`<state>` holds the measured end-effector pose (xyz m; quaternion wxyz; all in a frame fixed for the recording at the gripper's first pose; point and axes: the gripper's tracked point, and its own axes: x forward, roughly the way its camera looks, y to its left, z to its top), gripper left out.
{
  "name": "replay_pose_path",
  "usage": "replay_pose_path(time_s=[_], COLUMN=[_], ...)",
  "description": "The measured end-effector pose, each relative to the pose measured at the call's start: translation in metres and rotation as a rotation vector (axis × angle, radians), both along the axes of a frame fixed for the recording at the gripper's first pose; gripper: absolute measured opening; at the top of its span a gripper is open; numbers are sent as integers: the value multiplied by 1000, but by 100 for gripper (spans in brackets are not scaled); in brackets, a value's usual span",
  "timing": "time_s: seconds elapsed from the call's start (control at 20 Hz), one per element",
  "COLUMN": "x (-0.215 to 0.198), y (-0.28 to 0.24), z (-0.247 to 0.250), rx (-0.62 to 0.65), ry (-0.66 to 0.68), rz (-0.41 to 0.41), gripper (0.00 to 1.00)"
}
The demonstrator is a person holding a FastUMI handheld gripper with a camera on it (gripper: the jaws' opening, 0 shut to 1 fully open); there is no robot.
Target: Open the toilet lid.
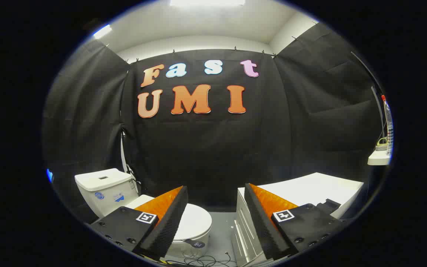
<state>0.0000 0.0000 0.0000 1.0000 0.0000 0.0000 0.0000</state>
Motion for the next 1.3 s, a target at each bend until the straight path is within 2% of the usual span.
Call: replay_pose_path(time_s=[1.0,1.3], x=[1,-2], y=[-6,10], z=[-3,0], rx=[20,52], ry=[14,10], rz=[-12,36], gripper=[98,98])
